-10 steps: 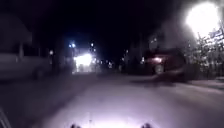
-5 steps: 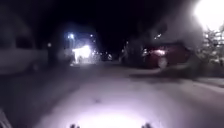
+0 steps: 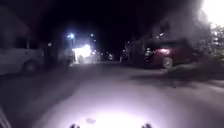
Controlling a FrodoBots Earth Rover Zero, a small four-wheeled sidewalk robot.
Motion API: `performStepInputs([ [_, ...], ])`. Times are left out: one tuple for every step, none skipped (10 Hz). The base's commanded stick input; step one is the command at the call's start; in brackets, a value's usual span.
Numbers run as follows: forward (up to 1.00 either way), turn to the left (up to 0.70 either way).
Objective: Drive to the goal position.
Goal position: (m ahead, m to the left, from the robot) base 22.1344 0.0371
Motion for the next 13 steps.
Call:
performStepInputs([
  [0.85, 0.0],
  [0.85, 0.0],
  [0.85, 0.0],
  [0.85, 0.0],
  [0.85, 0.0],
  [0.85, 0.0],
  [0.85, 0.0],
  [0.85, 0.0],
  [0.85, 0.0],
  [0.85, 0.0],
  [0.85, 0.0],
  [0.85, 0.0],
  [0.85, 0.0],
])
